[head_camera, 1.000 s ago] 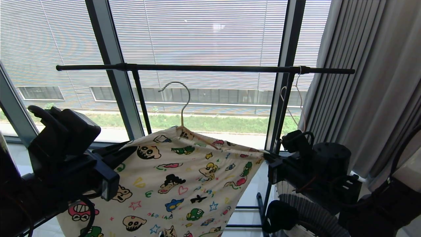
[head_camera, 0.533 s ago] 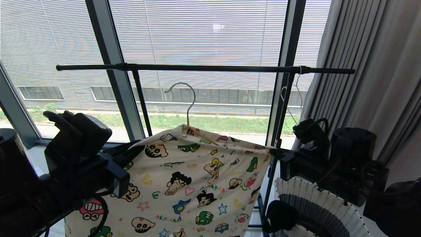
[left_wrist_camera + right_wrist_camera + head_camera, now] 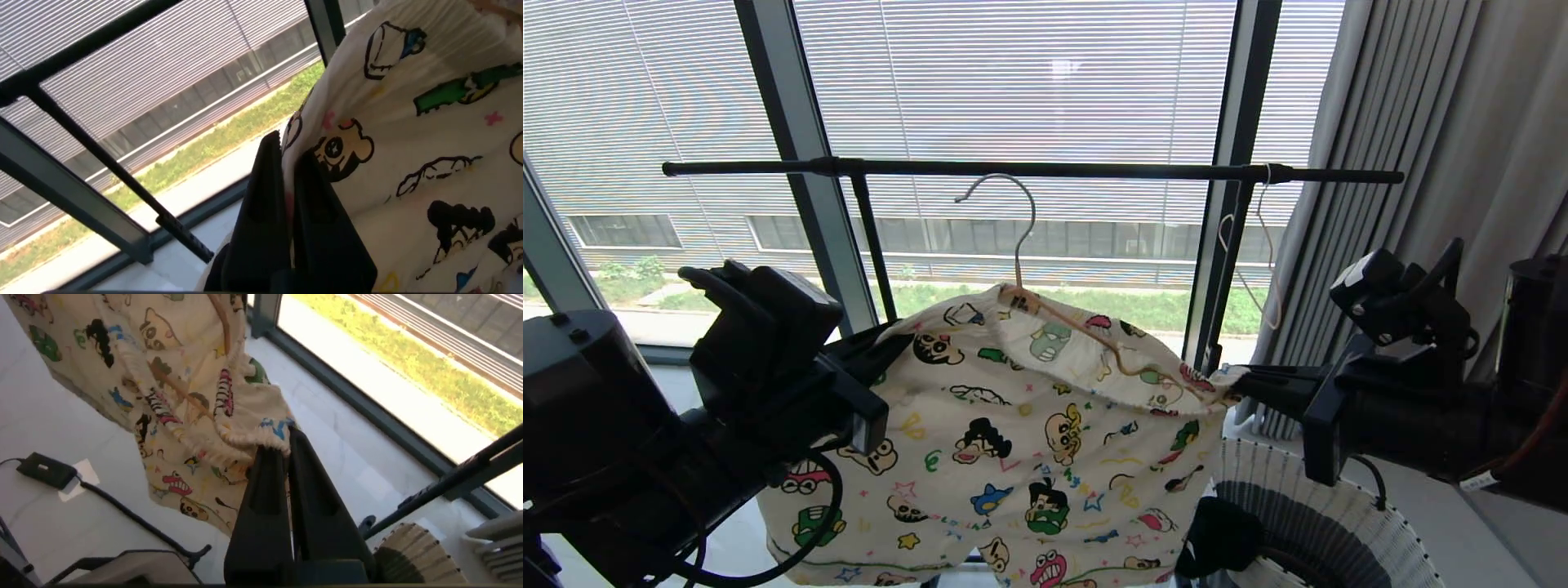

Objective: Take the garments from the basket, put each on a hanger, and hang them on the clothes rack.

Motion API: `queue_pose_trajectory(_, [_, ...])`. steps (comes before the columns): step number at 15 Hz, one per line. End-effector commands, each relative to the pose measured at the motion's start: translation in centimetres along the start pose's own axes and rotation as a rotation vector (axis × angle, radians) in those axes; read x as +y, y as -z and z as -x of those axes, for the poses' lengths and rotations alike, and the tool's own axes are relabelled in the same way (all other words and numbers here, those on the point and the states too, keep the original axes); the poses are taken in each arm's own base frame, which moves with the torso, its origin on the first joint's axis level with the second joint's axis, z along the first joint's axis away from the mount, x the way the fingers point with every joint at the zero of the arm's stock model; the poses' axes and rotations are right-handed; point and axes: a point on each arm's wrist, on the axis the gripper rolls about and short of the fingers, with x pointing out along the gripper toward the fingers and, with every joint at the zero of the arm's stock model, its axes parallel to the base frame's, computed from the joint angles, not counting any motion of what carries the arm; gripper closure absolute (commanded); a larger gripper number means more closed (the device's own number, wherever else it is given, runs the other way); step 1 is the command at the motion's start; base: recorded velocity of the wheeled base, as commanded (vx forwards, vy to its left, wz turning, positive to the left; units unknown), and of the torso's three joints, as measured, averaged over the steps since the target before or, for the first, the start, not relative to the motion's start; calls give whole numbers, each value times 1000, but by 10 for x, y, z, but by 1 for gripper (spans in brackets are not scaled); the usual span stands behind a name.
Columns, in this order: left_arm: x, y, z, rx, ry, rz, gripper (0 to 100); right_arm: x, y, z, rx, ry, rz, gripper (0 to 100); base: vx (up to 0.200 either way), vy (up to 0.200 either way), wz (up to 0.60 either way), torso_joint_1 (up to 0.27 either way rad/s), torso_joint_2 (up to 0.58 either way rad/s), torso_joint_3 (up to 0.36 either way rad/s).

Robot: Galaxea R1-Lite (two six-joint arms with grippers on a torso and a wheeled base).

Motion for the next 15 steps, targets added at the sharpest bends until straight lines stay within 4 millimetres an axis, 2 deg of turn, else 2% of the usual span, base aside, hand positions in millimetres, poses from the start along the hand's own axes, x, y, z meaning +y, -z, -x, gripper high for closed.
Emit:
queue_pose_trajectory(1, [-6, 3, -7, 3, 18, -11, 100, 8, -8, 15, -44, -28, 16, 0, 0, 0, 0, 0, 0, 0])
queue_pose_trajectory(7, [-19, 3, 3, -45, 48, -15, 100, 6, 0, -4, 12, -62, 112, 0, 0, 0, 0, 0, 0, 0])
queue_pose_trajectory(10, [-25, 5, 15, -52, 71, -26, 100, 5, 0, -27, 34, -104, 195, 0, 0, 0, 0, 0, 0, 0])
queue_pose_trajectory(11, [-29, 4, 18, -61, 89, -26, 100, 4, -2, -40, 36, -139, 228, 0, 0, 0, 0, 0, 0, 0])
queue_pose_trajectory(15, [-34, -1, 19, -85, 118, -28, 100, 6, 0, -67, 85, -244, 291, 0, 0, 0, 0, 0, 0, 0])
